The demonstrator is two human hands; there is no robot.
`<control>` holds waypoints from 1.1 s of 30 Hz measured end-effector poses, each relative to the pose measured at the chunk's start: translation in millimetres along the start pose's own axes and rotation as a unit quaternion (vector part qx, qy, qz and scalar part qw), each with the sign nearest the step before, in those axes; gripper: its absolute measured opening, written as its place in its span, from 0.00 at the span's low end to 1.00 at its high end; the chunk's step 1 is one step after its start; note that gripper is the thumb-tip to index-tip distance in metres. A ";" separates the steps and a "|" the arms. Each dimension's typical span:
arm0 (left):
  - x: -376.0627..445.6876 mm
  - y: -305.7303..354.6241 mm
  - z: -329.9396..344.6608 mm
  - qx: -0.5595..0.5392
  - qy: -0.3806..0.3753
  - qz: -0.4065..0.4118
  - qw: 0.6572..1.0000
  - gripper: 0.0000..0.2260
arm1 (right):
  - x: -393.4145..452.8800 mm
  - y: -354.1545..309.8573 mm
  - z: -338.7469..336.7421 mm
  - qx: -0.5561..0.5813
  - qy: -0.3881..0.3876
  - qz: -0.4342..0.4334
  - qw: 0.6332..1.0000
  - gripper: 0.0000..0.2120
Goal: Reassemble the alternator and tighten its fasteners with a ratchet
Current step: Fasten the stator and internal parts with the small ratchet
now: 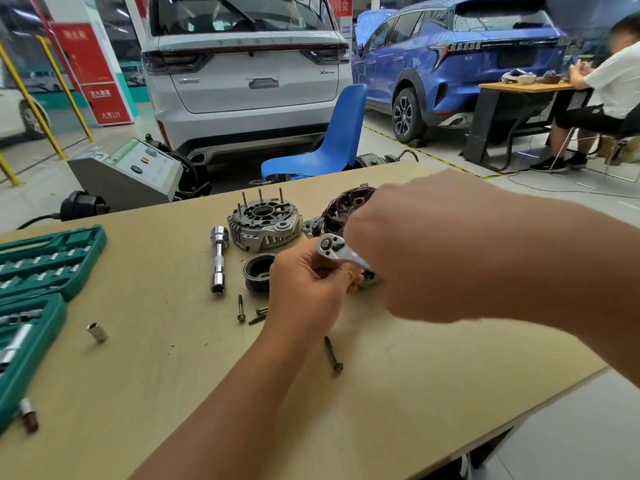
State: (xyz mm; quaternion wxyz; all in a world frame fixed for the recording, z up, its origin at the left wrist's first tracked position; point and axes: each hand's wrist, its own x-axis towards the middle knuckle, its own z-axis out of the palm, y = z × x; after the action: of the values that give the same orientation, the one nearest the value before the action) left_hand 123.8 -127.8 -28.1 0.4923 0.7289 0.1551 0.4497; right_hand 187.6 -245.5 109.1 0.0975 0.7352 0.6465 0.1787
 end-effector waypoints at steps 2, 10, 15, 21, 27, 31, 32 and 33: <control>1.8 -2.7 -1.6 0.003 -0.004 0.002 1.000 0.14 | 2.9 10.3 -2.0 -0.030 0.049 0.021 0.998 0.11; -0.7 -0.3 -0.4 0.032 -0.013 0.047 0.998 0.13 | 0.5 3.9 1.2 0.022 -0.032 0.009 0.999 0.13; 0.9 -6.5 -1.6 0.027 -0.006 0.022 0.999 0.07 | 4.5 10.7 -2.2 -0.045 0.098 0.041 0.993 0.14; 0.4 -7.0 1.0 0.029 0.012 0.019 0.999 0.07 | 3.8 8.2 -0.7 0.001 0.026 0.037 0.999 0.13; -0.1 -6.6 0.2 0.064 0.004 0.028 0.998 0.10 | 12.3 5.5 9.7 0.035 -0.101 0.018 0.994 0.10; 1.8 -9.9 -0.4 0.049 0.019 -0.010 0.999 0.04 | 9.6 13.7 12.0 0.031 -0.034 0.015 0.999 0.11; 1.9 -12.0 -0.7 0.054 0.030 -0.020 0.998 0.02 | 8.7 16.9 14.7 0.028 -0.018 0.023 0.999 0.10; 1.8 -14.0 -1.4 0.076 0.041 -0.024 0.996 0.02 | 9.4 18.1 18.8 0.042 -0.024 0.025 0.998 0.08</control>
State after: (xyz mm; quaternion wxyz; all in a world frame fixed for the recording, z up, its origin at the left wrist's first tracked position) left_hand 126.6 -119.2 -39.1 0.4391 0.7416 0.2263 0.4538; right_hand 212.4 -237.2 100.0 0.0773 0.7588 0.6323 0.1356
